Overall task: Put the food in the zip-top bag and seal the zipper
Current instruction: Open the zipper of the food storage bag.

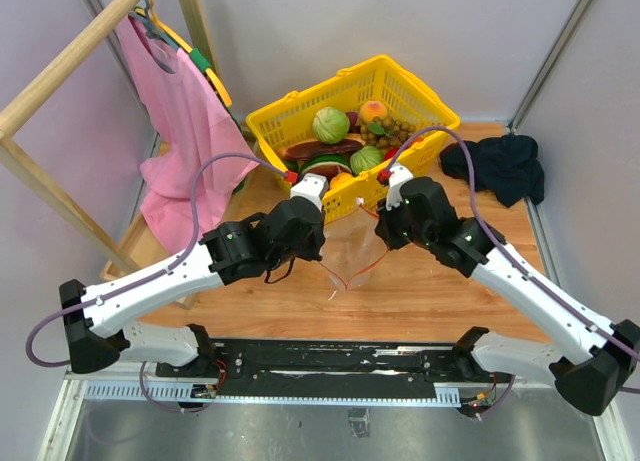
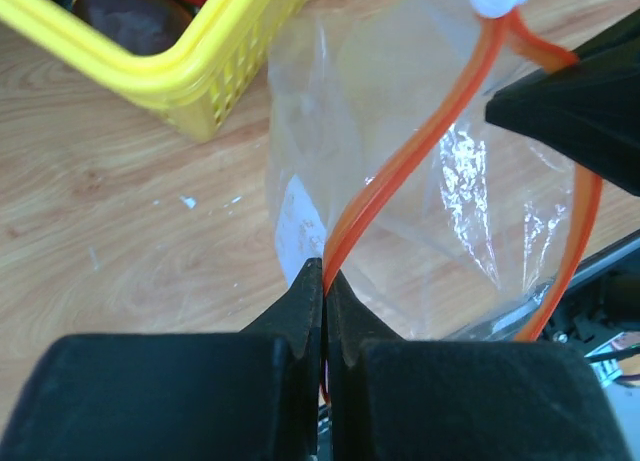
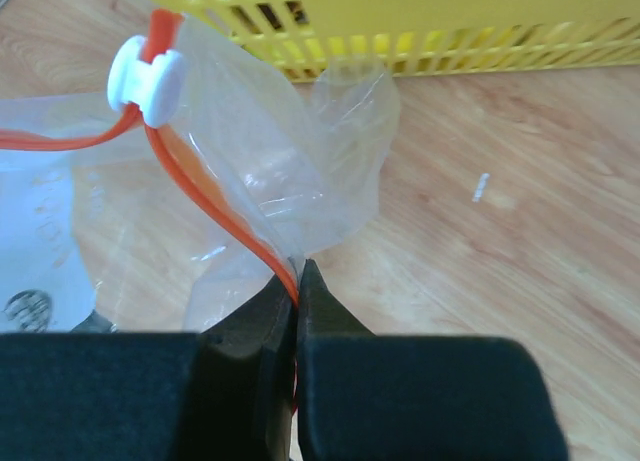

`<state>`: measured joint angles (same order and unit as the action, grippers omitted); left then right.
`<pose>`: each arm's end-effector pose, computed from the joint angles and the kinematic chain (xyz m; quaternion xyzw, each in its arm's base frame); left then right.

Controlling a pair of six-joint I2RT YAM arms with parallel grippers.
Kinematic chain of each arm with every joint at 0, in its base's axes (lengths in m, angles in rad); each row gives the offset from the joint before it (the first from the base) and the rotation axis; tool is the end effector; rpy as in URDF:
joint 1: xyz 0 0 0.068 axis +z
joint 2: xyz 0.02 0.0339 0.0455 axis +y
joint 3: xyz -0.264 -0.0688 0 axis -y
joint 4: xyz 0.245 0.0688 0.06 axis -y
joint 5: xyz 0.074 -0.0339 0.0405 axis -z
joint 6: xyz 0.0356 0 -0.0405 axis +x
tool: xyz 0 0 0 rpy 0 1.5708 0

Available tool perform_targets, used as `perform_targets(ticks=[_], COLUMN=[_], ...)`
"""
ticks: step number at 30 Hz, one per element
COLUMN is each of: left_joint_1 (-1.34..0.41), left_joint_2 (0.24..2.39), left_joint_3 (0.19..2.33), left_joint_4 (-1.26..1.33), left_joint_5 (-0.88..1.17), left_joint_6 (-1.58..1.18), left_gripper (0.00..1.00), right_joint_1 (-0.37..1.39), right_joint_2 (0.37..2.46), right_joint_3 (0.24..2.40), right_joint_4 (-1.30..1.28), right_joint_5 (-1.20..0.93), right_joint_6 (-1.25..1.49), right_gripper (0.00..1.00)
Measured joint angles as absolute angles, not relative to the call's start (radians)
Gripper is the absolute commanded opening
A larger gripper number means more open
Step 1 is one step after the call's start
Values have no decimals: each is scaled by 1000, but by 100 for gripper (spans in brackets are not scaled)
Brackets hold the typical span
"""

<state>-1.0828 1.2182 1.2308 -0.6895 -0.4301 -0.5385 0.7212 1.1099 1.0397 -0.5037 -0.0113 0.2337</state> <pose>0.1331 -0.2191 0.3577 0.1480 0.8734 -0.1734 0.4304 0.1824 0.1609 0.3331 -0.2146 0.8517 0.2241 0.4223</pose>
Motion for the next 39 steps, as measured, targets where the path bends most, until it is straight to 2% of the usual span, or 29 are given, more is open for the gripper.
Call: perform_targets(ticks=[3, 5, 10, 16, 19, 24, 25, 34, 39], left_joint_1=[-1066, -1059, -1054, -1042, -1042, -1041, -1041, -1041, -1041], left_joint_2=[1218, 1218, 1219, 1228, 1254, 1280, 1282, 1319, 1340], left_joint_3=[1195, 1171, 1124, 1078, 1073, 1053, 1050, 1024, 996], left_joint_4=[-603, -542, -388, -230, -180, -133, -130, -84, -71], left_joint_5=[-402, -380, -345, -334, -329, -322, -320, -295, -262], left_joint_6=[-532, -530, -540, -588, -612, -645, -649, -663, -657], left_gripper=[0, 0, 0, 0, 0, 0, 0, 2, 22], right_joint_1=[721, 721, 721, 721, 721, 721, 721, 721, 721], right_joint_2=[1063, 1040, 1019, 1020, 1020, 1018, 1018, 1000, 1000], right_joint_3=[1073, 1097, 1143, 1147, 1154, 1169, 1176, 1268, 1268], right_joint_4=[-549, -578, -652, -736, -776, -843, -860, -963, -964], right_joint_5=[51, 86, 162, 185, 191, 234, 249, 414, 423], right_joint_6=[210, 197, 172, 180, 187, 199, 202, 196, 184], right_gripper=[2, 12, 31, 33, 29, 2, 1, 1, 1])
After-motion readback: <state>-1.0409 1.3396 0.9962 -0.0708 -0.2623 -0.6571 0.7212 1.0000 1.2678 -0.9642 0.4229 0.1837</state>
